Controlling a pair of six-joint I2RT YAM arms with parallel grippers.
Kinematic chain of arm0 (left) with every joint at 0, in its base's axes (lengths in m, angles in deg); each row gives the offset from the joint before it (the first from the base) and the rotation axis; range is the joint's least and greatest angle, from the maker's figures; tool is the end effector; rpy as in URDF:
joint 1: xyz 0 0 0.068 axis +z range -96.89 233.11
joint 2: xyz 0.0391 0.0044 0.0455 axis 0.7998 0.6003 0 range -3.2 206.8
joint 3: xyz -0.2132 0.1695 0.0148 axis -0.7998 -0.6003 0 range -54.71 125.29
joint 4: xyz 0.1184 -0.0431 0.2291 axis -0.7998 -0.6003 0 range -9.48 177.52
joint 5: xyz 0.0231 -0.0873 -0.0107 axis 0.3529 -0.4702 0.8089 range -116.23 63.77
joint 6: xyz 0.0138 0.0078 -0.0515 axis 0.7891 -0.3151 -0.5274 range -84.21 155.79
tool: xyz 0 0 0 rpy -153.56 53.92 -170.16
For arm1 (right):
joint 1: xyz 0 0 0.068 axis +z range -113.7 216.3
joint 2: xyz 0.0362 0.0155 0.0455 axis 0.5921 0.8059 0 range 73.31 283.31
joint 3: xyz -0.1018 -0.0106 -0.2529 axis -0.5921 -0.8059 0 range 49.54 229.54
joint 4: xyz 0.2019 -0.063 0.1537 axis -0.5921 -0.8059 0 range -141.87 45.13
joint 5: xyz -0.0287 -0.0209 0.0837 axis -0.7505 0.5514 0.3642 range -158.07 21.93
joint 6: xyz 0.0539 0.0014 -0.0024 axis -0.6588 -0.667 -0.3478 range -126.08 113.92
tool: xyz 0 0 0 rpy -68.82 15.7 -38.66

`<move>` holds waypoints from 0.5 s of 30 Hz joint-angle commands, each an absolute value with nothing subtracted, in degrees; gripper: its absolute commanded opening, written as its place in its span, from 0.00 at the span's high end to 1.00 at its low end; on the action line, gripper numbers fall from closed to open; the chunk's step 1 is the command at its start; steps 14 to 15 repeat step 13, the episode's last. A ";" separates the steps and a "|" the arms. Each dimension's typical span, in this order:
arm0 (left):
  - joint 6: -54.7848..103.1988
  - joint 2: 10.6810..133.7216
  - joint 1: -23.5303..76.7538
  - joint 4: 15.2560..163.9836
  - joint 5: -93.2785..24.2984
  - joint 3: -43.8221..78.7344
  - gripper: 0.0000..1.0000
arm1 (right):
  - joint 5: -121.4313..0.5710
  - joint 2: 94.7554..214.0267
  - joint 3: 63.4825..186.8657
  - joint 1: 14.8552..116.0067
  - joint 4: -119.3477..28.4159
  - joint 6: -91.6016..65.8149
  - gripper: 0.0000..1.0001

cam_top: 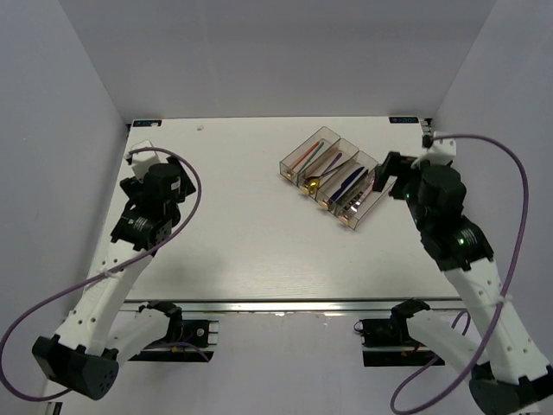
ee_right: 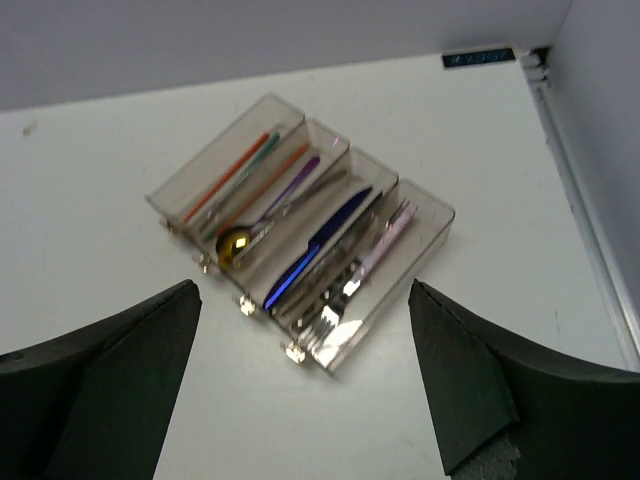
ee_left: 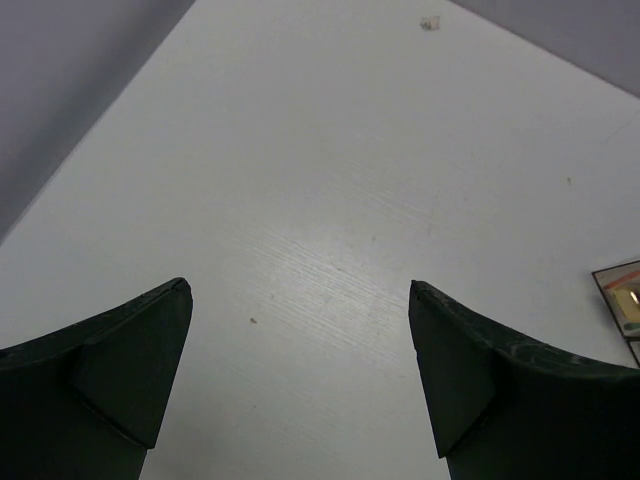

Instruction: Sort the eating utensils into containers

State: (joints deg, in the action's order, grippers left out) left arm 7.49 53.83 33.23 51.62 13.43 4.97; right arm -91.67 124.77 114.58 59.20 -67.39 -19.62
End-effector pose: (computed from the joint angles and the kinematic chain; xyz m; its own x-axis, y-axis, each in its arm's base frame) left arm 0.1988 -0.0477 0.3507 -0.3401 -0.2650 -0.9023 -0.4559 0.8857 -0.0883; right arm 0.1758 0.0588 0.4192 -0.1373 0.1748 -0.9750 0.0411 0.9845 0.1707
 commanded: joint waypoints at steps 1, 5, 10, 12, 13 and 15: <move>9.59 46.31 33.51 53.76 16.31 3.13 0.02 | -85.94 115.19 108.27 59.16 -73.18 -16.10 0.11; 10.73 40.41 33.51 55.87 14.38 -1.97 0.02 | -84.86 108.84 100.61 59.24 -71.86 -14.52 0.11; 10.74 37.49 33.51 57.28 12.36 -6.37 0.02 | -83.10 108.37 97.53 59.24 -72.47 -16.53 0.11; 10.91 37.58 33.51 57.37 11.65 -6.29 0.02 | -82.66 108.64 96.48 59.33 -72.21 -16.80 0.11; 11.09 37.75 33.51 57.54 11.57 -6.46 0.02 | -83.10 108.90 96.30 59.33 -71.94 -17.06 0.10; 11.09 37.75 33.51 57.54 11.57 -6.46 0.02 | -83.10 108.90 96.30 59.33 -71.94 -17.06 0.10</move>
